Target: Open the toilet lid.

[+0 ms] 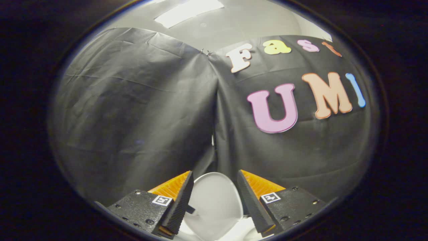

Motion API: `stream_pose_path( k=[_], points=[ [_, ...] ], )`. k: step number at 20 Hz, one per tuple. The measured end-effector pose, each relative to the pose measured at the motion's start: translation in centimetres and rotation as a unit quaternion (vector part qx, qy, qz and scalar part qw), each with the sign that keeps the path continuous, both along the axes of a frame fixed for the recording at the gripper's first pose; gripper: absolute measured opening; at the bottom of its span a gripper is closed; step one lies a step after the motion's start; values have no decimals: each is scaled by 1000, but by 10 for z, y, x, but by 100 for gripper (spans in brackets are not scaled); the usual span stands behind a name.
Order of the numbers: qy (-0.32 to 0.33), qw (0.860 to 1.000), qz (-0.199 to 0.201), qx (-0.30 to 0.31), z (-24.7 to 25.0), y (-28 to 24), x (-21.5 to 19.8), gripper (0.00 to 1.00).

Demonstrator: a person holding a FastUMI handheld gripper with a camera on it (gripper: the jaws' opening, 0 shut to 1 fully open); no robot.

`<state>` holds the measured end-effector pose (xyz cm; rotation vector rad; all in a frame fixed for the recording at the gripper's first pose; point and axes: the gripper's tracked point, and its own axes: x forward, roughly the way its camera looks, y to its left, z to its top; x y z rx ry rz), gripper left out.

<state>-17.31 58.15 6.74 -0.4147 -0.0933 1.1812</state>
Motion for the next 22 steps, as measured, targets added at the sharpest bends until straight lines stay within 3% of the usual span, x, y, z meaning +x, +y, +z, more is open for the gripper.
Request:
stream_pose_path(
  k=[4,8,13,18,22],
  points=[
    [-11,1000,14,-5,29,-27,11,80],
    [-29,998,18,-52,39,-74,41,76],
    [31,993,47,-105,37,-135,72,68],
    [22,995,7,-93,53,-208,117,66],
    [10,997,-1,-82,70,-256,135,63]
  ],
)
